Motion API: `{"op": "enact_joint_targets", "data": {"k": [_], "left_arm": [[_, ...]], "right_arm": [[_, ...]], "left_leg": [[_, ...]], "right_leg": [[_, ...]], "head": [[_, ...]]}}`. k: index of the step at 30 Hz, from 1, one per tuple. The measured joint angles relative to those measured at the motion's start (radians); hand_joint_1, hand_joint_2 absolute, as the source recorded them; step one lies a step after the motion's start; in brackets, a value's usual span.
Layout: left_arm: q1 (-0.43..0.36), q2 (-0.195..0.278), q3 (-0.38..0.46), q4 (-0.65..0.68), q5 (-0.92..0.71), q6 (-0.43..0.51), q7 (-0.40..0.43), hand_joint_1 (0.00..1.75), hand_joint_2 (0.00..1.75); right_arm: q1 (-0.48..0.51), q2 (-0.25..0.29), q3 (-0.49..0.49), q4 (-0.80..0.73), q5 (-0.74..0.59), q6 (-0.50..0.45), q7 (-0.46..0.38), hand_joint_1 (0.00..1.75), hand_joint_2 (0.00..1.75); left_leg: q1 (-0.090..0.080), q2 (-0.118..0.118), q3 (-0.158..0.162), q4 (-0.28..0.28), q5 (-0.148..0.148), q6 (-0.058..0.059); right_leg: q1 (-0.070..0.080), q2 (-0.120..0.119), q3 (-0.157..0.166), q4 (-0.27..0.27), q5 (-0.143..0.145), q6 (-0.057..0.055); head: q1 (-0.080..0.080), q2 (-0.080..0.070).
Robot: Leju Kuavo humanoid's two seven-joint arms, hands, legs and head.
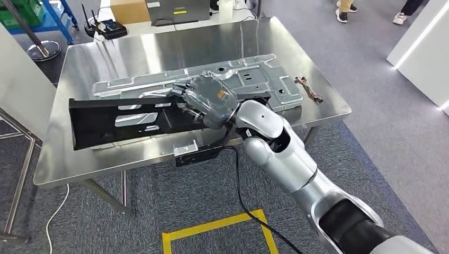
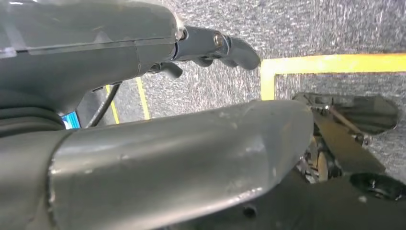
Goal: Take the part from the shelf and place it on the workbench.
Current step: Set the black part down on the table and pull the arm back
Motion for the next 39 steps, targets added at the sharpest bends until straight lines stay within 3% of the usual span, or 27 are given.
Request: {"op": "enact_joint_targets", "data": {"k": [2,3,4,5,7,9,11,13,15,18,19,20,22,24,26,28,30,33,34,35,37,39], "left_arm": [[-0.002,0.0,0.001,0.001,0.0,0.0,0.0,0.0,0.0],[-0.003,-0.001,0.001,0.002,0.0,-0.001,0.0,0.0,0.0],[-0.002,-0.001,0.002,0.003,0.0,-0.001,0.0,0.0,0.0],[-0.002,-0.001,0.003,0.004,-0.001,-0.001,0.0,0.0,0.0],[-0.001,-0.001,0.004,0.005,-0.002,-0.001,0.0,0.0,0.0],[-0.003,-0.001,0.005,0.005,-0.003,-0.001,-0.001,0.0,0.0],[-0.005,-0.001,0.006,0.005,-0.003,-0.001,-0.002,0.0,0.0],[-0.006,-0.001,0.006,0.005,-0.004,-0.002,-0.002,0.0,0.0],[-0.006,-0.001,0.006,0.005,-0.004,-0.002,-0.003,0.0,0.0],[-0.006,-0.001,0.007,0.005,-0.006,-0.003,-0.003,0.0,0.0],[-0.005,-0.001,0.008,0.005,-0.006,-0.004,-0.003,0.0,0.0],[-0.004,-0.001,0.009,0.005,-0.008,-0.004,-0.003,0.0,0.0],[-0.001,-0.001,0.012,0.005,-0.009,-0.004,-0.003,0.0,0.0],[-0.001,0.0,0.017,0.005,-0.01,-0.004,-0.002,0.0,0.0],[-0.002,0.0,0.02,0.005,-0.012,-0.005,-0.002,0.0,0.0],[-0.001,-0.002,0.022,0.005,-0.014,-0.006,-0.001,0.0,0.0],[-0.003,-0.004,0.023,0.005,-0.017,-0.006,0.0,0.0,0.0],[-0.005,-0.006,0.023,0.005,-0.019,-0.006,0.0,0.0,0.0],[-0.005,-0.007,0.023,0.005,-0.019,-0.006,0.0,0.0,0.0],[-0.004,-0.008,0.023,0.005,-0.02,-0.006,0.0,0.0,0.0],[-0.003,-0.01,0.024,0.005,-0.021,-0.006,0.001,0.0,0.0],[-0.004,-0.01,0.026,0.005,-0.021,-0.006,0.001,0.0,0.0]], "right_arm": [[-0.002,0.0,-0.001,0.001,-0.001,0.003,0.0,1.75,1.75],[-0.001,0.0,-0.001,0.002,-0.001,0.004,0.0,1.75,1.75],[0.001,0.0,-0.001,0.003,-0.001,0.006,0.001,1.75,1.75],[0.001,0.0,-0.001,0.004,-0.001,0.006,0.001,1.75,1.75],[0.002,-0.001,-0.001,0.007,-0.002,0.007,0.002,1.75,1.75],[0.002,-0.002,-0.002,0.01,-0.003,0.009,0.002,1.75,1.75],[0.002,-0.001,-0.002,0.012,-0.003,0.011,0.003,1.75,1.75],[0.002,0.0,-0.003,0.012,-0.003,0.011,0.004,1.75,1.75],[0.0,0.001,-0.003,0.012,-0.004,0.011,0.005,1.75,1.75],[0.0,0.002,-0.003,0.014,-0.004,0.011,0.005,1.75,1.75],[0.0,0.002,-0.003,0.015,-0.004,0.012,0.005,1.75,1.75],[0.0,0.002,-0.003,0.015,-0.004,0.012,0.005,1.75,1.75],[-0.001,0.003,-0.003,0.016,-0.004,0.013,0.005,1.75,1.75],[-0.001,0.005,-0.003,0.017,-0.004,0.014,0.005,1.75,1.75],[0.001,0.007,-0.003,0.018,-0.005,0.016,0.006,1.75,1.75],[0.001,0.007,-0.003,0.018,-0.006,0.017,0.006,1.75,1.75],[-0.004,0.007,-0.003,0.018,-0.007,0.017,0.008,1.75,1.75],[-0.004,0.007,-0.003,0.021,-0.008,0.018,0.008,1.75,1.75],[-0.002,0.007,-0.003,0.023,-0.008,0.018,0.008,1.75,1.75],[-0.001,0.007,-0.003,0.025,-0.007,0.018,0.009,1.75,1.75],[0.0,0.007,-0.003,0.027,-0.007,0.018,0.009,1.75,1.75],[0.0,0.006,-0.003,0.031,-0.008,0.019,0.009,1.75,1.75]], "left_leg": [[0.001,-0.001,0.011,-0.001,-0.01,0.0],[0.002,-0.001,0.017,0.0,-0.017,-0.002],[0.004,-0.002,0.026,0.001,-0.025,-0.005],[0.006,-0.003,0.036,0.004,-0.036,-0.009],[0.011,-0.003,0.058,0.013,-0.06,-0.022],[0.011,-0.002,0.064,0.023,-0.082,-0.038],[0.01,-0.002,0.066,0.029,-0.094,-0.051],[0.013,-0.001,0.064,0.054,-0.102,-0.059],[0.016,0.0,0.018,0.143,-0.126,-0.067],[0.018,0.0,-0.102,0.306,-0.183,-0.074],[0.017,0.0,-0.125,0.315,-0.179,-0.071],[0.015,0.0,-0.131,0.289,-0.154,-0.065],[0.007,0.0,-0.108,0.17,-0.054,-0.041],[-0.004,-0.002,-0.085,0.082,0.001,-0.016],[-0.011,-0.002,-0.071,0.055,0.001,-0.002],[-0.006,-0.002,-0.043,0.028,0.007,0.004],[0.0,-0.002,-0.017,0.01,0.005,0.006],[0.0,-0.003,0.002,0.008,-0.012,0.007],[0.0,-0.004,0.01,0.009,-0.02,0.005],[0.001,-0.005,0.02,0.011,-0.029,0.002],[0.004,-0.005,0.04,0.016,-0.052,-0.008],[0.003,-0.005,0.048,0.026,-0.073,-0.021]], "right_leg": [[-0.005,0.0,-0.08,0.11,-0.044,0.008],[-0.008,0.0,-0.113,0.14,-0.049,0.012],[-0.011,0.0,-0.13,0.138,-0.035,0.016],[-0.015,-0.001,-0.131,0.103,0.001,0.021],[-0.021,-0.003,-0.108,-0.016,0.095,0.027],[-0.019,-0.004,-0.094,-0.086,0.131,0.015],[-0.015,-0.003,-0.092,-0.09,0.12,-0.008],[-0.015,-0.001,-0.077,-0.092,0.114,-0.024],[-0.016,0.0,-0.058,-0.095,0.103,-0.035],[-0.01,0.001,-0.034,-0.095,0.08,-0.041],[-0.007,0.002,-0.023,-0.095,0.071,-0.042],[-0.004,0.003,-0.01,-0.095,0.061,-0.042],[0.002,0.004,0.018,-0.097,0.041,-0.042],[0.003,0.006,0.037,-0.103,0.026,-0.036],[0.003,0.005,0.048,-0.104,0.026,-0.024],[0.003,0.003,0.053,-0.089,0.027,-0.015],[0.002,0.003,0.02,-0.025,0.003,-0.01],[-0.004,0.003,-0.095,0.13,-0.061,0.006],[-0.007,0.003,-0.121,0.147,-0.061,0.011],[-0.011,0.002,-0.131,0.13,-0.038,0.016],[-0.018,0.0,-0.112,0.016,0.062,0.023],[-0.017,-0.001,-0.092,-0.078,0.12,0.015]], "head": [[0.0,0.0],[0.0,0.0],[0.0,0.0],[0.0,0.0],[0.0,0.0],[0.001,0.0],[0.002,0.0],[0.002,0.0],[0.001,0.0],[0.001,0.0],[0.001,0.0],[0.001,0.0],[0.002,0.0],[0.001,0.0],[0.001,0.0],[0.001,0.0],[0.001,0.0],[0.002,0.0],[0.002,0.0],[0.002,0.0],[0.002,0.0],[0.001,0.0]]}}
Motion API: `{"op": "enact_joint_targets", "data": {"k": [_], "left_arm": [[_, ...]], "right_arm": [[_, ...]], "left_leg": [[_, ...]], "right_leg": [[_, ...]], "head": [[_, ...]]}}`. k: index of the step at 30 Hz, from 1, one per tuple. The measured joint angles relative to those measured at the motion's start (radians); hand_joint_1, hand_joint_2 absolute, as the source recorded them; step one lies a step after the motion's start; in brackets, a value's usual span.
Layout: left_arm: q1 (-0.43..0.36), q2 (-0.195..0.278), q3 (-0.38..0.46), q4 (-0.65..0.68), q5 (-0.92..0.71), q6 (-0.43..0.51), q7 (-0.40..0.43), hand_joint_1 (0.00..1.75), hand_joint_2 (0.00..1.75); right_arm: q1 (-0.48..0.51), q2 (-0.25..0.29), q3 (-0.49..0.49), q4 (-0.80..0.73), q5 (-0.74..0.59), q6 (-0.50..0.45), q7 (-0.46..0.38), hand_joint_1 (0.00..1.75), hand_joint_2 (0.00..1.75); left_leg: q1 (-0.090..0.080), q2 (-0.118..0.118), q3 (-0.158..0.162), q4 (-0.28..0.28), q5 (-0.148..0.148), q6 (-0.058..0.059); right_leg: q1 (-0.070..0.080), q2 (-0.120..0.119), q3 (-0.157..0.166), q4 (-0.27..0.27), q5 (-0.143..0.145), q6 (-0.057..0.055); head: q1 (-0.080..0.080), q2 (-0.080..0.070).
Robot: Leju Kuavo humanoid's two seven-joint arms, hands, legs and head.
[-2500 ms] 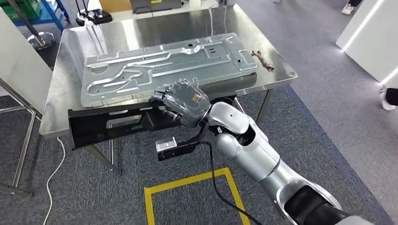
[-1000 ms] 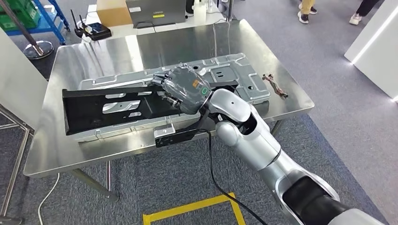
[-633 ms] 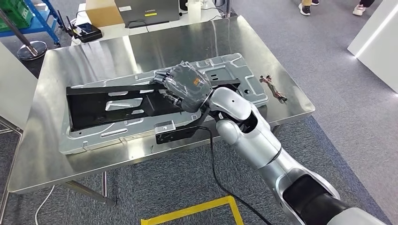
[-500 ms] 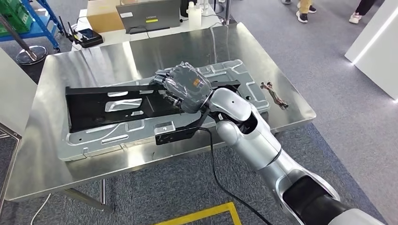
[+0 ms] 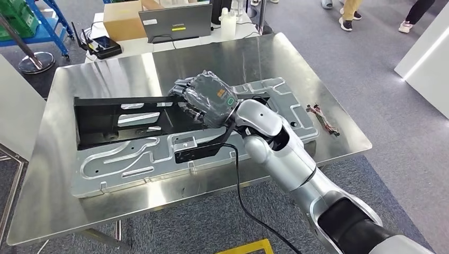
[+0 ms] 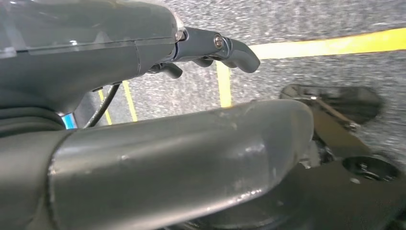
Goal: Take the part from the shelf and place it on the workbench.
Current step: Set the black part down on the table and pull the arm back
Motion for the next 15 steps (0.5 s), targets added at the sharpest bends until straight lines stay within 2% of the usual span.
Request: {"op": "enact_joint_targets", "data": {"k": [1,3,5,6,9,10,11,12,13,14,15], "left_arm": [[-0.002,0.0,0.001,0.0,0.0,0.0,0.0,0.0,0.0],[-0.005,0.0,0.002,0.0,0.0,0.0,0.0,0.0,0.0],[-0.004,0.0,0.002,0.0,0.0,0.0,0.0,0.0,0.0],[-0.005,0.0,0.003,0.0,0.0,0.0,0.0,0.0,0.0],[-0.006,0.0,0.003,0.0,0.0,0.0,0.0,0.0,0.0],[-0.006,0.0,0.003,0.0,0.0,0.0,0.001,0.0,0.0],[-0.005,0.0,0.004,0.0,0.0,0.0,0.001,0.0,0.0],[-0.004,0.0,0.004,0.0,-0.001,0.0,0.001,0.0,0.0],[-0.003,0.0,0.005,0.0,-0.002,0.0,0.001,0.0,0.0],[-0.002,0.0,0.006,0.0,-0.002,0.001,0.0,0.0,0.0],[-0.003,0.001,0.008,0.0,-0.002,0.001,-0.001,0.0,0.0]], "right_arm": [[0.001,0.0,0.0,0.002,0.0,0.0,0.0,1.75,1.75],[0.002,0.001,0.0,0.003,0.0,0.001,0.0,1.75,1.75],[0.001,0.001,0.0,0.003,0.0,0.001,0.0,1.75,1.75],[0.0,0.002,0.0,0.003,0.0,0.001,0.0,1.75,1.75],[0.0,0.003,0.0,0.006,0.0,0.002,0.0,1.75,1.75],[0.0,0.003,0.0,0.007,0.0,0.002,0.0,1.75,1.75],[0.0,0.003,0.0,0.009,0.0,0.002,0.0,1.75,1.75],[0.0,0.003,0.0,0.01,0.0,0.002,0.0,1.75,1.75],[0.0,0.003,0.0,0.011,0.0,0.002,0.0,1.75,1.75],[-0.001,0.003,0.0,0.012,0.0,0.002,0.0,1.75,1.75],[-0.001,0.004,0.0,0.014,0.0,0.002,0.0,1.75,1.75]], "left_leg": [[-0.001,0.0,0.001,0.004,-0.007,-0.007],[-0.002,0.0,0.004,0.01,-0.013,-0.018],[0.0,0.001,-0.006,0.048,-0.02,-0.027],[0.002,0.002,-0.029,0.093,-0.03,-0.032],[0.01,0.003,-0.146,0.263,-0.09,-0.046],[0.011,0.003,-0.173,0.285,-0.093,-0.048],[0.012,0.003,-0.183,0.271,-0.073,-0.048],[0.012,0.003,-0.176,0.225,-0.03,-0.047],[0.012,0.003,-0.159,0.157,0.024,-0.042],[0.01,0.003,-0.142,0.101,0.061,-0.037],[0.006,0.003,-0.129,0.054,0.081,-0.03]], "right_leg": [[0.002,0.0,0.001,-0.016,0.007,-0.008],[0.004,0.002,0.005,-0.016,0.003,-0.026],[0.001,0.002,0.023,-0.022,-0.003,-0.039],[-0.001,0.002,0.034,-0.025,-0.007,-0.045],[0.0,0.002,0.054,-0.027,-0.026,-0.05],[0.001,0.003,0.061,-0.027,-0.033,-0.05],[0.001,0.003,0.071,-0.027,-0.039,-0.05],[0.002,0.004,0.082,-0.027,-0.047,-0.049],[0.002,0.004,0.093,-0.027,-0.054,-0.047],[0.003,0.004,0.102,-0.028,-0.06,-0.045],[0.003,0.004,0.107,-0.029,-0.065,-0.04]], "head": [[0.0,0.0],[0.0,0.0],[0.0,0.0],[0.0,0.0],[0.0,0.0],[0.0,0.0],[0.0,0.0],[0.0,0.0],[0.0,0.0],[0.0,0.0],[0.0,0.0]]}}
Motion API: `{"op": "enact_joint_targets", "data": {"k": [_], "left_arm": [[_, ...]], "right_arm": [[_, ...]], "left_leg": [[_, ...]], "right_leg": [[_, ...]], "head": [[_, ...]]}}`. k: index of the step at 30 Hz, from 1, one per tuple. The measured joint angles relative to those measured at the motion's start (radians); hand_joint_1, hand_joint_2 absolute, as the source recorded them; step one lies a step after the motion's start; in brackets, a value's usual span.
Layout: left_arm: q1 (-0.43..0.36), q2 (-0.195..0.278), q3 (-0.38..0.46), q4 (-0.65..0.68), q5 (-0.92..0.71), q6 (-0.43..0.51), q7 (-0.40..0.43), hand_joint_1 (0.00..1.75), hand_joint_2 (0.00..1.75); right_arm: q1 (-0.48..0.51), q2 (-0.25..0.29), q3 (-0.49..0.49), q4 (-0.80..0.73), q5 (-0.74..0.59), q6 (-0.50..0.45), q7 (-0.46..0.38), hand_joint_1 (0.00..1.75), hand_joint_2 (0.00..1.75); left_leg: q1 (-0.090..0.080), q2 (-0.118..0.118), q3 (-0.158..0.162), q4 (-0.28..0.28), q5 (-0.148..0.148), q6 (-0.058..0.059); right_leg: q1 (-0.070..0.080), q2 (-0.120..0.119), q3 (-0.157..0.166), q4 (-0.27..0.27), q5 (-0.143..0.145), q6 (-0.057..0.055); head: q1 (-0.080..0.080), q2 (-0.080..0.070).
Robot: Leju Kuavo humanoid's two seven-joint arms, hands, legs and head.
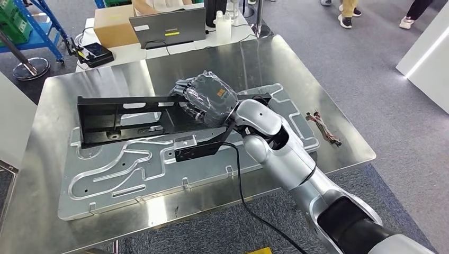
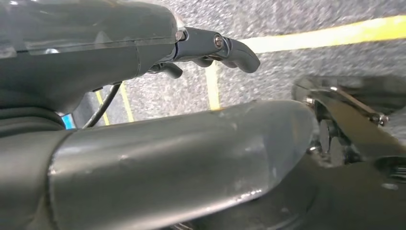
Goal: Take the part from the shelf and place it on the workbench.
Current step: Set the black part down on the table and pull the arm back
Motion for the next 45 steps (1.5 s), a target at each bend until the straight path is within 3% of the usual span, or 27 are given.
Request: {"op": "enact_joint_targets", "data": {"k": [1,3,5,12,17,21,30,45], "left_arm": [[-0.001,0.0,0.002,0.0,0.001,0.0,-0.001,0.0,0.0],[-0.001,0.0,0.006,0.0,0.001,0.001,-0.003,0.0,0.0],[-0.001,-0.001,0.01,0.0,0.001,0.0,-0.003,0.0,0.0],[-0.008,-0.004,0.021,0.0,0.002,0.0,-0.008,0.0,0.0],[-0.013,-0.006,0.034,0.0,-0.001,0.0,-0.009,0.0,0.0],[-0.014,-0.006,0.041,0.0,-0.005,0.001,-0.009,0.0,0.0],[-0.015,-0.018,0.058,-0.008,-0.018,-0.001,-0.006,0.0,0.0],[-0.014,-0.03,0.066,-0.023,0.008,0.018,0.022,0.0,0.0]], "right_arm": [[0.0,0.0,0.0,0.001,0.0,0.0,0.0,1.75,1.75],[0.001,0.0,0.0,0.005,0.0,0.0,0.0,1.75,1.75],[0.001,0.0,0.0,0.01,0.001,0.0,0.0,1.75,1.75],[0.0,0.0,0.0,0.036,0.008,0.0,0.001,1.75,1.75],[0.0,0.0,0.0,0.067,0.018,0.0,0.001,1.75,1.75],[0.0,0.0,0.0,0.094,0.029,0.0,0.002,1.75,1.75],[0.002,0.018,0.001,0.179,0.069,-0.004,0.007,1.75,1.75],[0.034,0.102,0.03,0.338,0.112,-0.015,0.034,1.75,1.75]], "left_leg": [[-0.004,0.0,0.007,-0.025,0.009,0.006],[-0.006,-0.002,0.012,-0.039,0.011,0.007],[-0.005,-0.003,0.013,-0.04,0.017,0.003],[-0.008,-0.004,0.012,-0.04,0.009,0.013],[-0.01,-0.004,0.012,-0.039,0.009,0.018],[-0.011,-0.004,0.012,-0.039,0.01,0.02],[-0.01,-0.004,0.014,-0.039,0.01,0.02],[-0.01,-0.004,0.014,-0.04,0.01,0.02]], "right_leg": [[0.0,0.0,0.003,-0.002,-0.004,0.005],[0.003,-0.001,0.003,-0.002,-0.011,0.007],[0.005,-0.003,0.007,-0.004,-0.014,0.005],[0.002,-0.003,0.016,-0.022,-0.013,0.009],[0.0,-0.003,0.017,-0.025,-0.011,0.022],[0.0,-0.003,0.017,-0.026,-0.01,0.024],[0.001,-0.003,0.018,-0.025,-0.01,0.026],[0.0,-0.003,0.018,-0.025,-0.011,0.026]], "head": [[0.0,0.0],[0.0,0.0],[0.0,0.0],[0.0,0.0],[0.0,0.0],[0.0,0.0],[0.0,0.0],[0.0,0.0]]}}
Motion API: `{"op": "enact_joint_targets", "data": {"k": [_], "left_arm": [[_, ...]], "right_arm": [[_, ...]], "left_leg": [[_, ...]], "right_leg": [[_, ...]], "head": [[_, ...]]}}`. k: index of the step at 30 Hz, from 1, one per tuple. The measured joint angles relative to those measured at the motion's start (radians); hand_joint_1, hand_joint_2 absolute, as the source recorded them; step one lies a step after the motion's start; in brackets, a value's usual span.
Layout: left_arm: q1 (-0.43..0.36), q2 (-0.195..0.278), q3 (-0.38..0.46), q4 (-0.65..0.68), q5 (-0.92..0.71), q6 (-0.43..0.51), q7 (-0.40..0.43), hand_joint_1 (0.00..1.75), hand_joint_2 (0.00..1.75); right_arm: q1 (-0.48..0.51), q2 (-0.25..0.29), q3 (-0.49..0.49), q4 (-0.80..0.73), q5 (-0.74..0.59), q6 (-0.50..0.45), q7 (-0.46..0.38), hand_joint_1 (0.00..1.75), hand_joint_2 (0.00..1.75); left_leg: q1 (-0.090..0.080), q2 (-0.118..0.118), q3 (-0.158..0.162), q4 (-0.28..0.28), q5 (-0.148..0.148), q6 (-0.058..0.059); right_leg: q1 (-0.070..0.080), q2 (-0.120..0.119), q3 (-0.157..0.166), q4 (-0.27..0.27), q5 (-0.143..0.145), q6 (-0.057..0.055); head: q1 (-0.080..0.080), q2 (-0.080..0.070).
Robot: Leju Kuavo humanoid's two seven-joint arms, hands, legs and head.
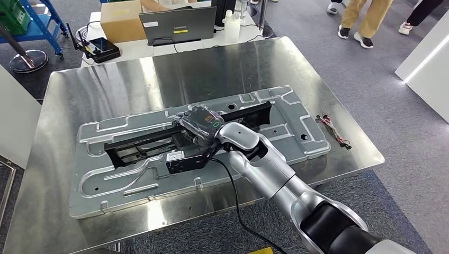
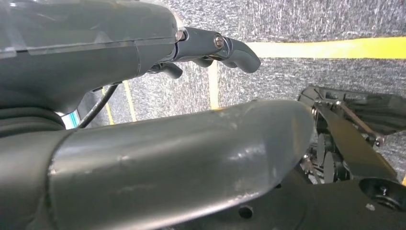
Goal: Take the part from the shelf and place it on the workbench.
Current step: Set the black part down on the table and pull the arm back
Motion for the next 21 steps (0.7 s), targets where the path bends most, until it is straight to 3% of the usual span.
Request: {"op": "enact_joint_targets", "data": {"k": [14,18,21], "left_arm": [[0.001,0.0,-0.046,0.0,0.077,0.017,0.024,0.0,0.0],[0.002,0.001,-0.063,0.0,0.095,0.019,0.035,0.0,1.75],[0.003,0.001,-0.077,-0.001,0.109,0.02,0.041,0.0,1.75]], "right_arm": [[0.002,0.018,-0.007,0.079,0.008,-0.009,-0.003,1.75,1.75],[0.002,0.021,-0.012,0.088,0.008,-0.009,-0.003,0.0,0.0],[0.002,0.023,-0.016,0.093,0.009,-0.009,-0.003,0.0,0.0]], "left_leg": [[0.0,0.0,0.006,0.0,0.0,0.0],[0.0,0.0,0.007,0.0,0.0,0.0],[0.0,0.0,0.007,0.0,0.0,0.0]], "right_leg": [[0.0,0.0,0.004,0.0,0.0,0.0],[0.0,0.0,0.005,0.0,0.0,0.0],[0.0,0.0,0.006,0.0,0.0,0.0]], "head": [[0.0,0.0],[0.0,0.0],[0.0,0.0]]}}
